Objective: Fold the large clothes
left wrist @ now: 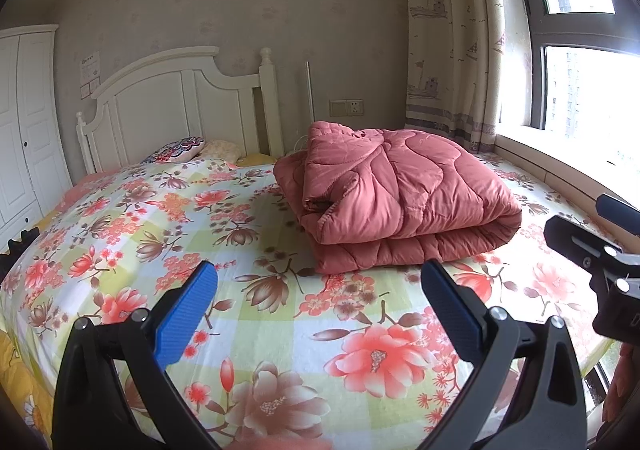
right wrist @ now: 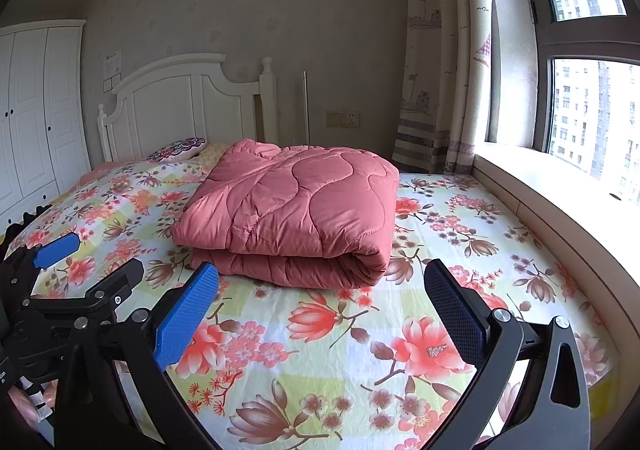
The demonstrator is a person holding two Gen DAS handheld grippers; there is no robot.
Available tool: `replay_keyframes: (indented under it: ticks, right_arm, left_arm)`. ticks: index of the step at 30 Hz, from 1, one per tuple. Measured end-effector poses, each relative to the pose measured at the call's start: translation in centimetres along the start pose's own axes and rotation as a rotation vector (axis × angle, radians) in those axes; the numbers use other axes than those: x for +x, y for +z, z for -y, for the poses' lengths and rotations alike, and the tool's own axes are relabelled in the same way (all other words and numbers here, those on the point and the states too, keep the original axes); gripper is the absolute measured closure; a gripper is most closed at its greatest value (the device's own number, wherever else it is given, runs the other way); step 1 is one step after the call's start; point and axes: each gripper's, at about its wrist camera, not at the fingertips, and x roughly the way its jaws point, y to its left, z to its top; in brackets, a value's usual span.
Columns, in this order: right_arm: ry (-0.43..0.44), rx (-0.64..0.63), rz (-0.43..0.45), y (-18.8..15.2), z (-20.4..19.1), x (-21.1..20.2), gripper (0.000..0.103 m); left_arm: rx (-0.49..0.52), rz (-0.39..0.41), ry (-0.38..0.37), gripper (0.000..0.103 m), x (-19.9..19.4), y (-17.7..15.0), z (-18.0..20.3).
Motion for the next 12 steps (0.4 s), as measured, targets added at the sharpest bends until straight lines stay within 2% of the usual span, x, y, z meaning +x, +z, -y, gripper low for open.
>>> replay_keyframes:
  ticks: [3, 5, 9, 12]
  right_arm:
    - [0.001, 0.001, -0.004, -0.1, -0.1, 0.1, 0.004]
    - [0.000, 0.001, -0.010, -0.2, -0.1, 0.4, 0.004]
    - [-0.001, 0.006, -0.038, -0.5, 0.4, 1.3, 0.004]
    - [-0.009, 0.010, -0.071, 0.2, 2.2, 2.5, 0.004]
  left_arm:
    - [0.008, 0.016, 0.014, 0.002, 0.3, -0.2, -0.2]
    - [0.006, 0.004, -0.003, 0.002, 1.2, -0.2, -0.8]
    - [-0.033, -0.136, -0.059, 0.002, 5.5, 0.5, -4.1]
    - [-0.095, -0.209, 0.003, 0.002, 10.3, 2.0, -10.4]
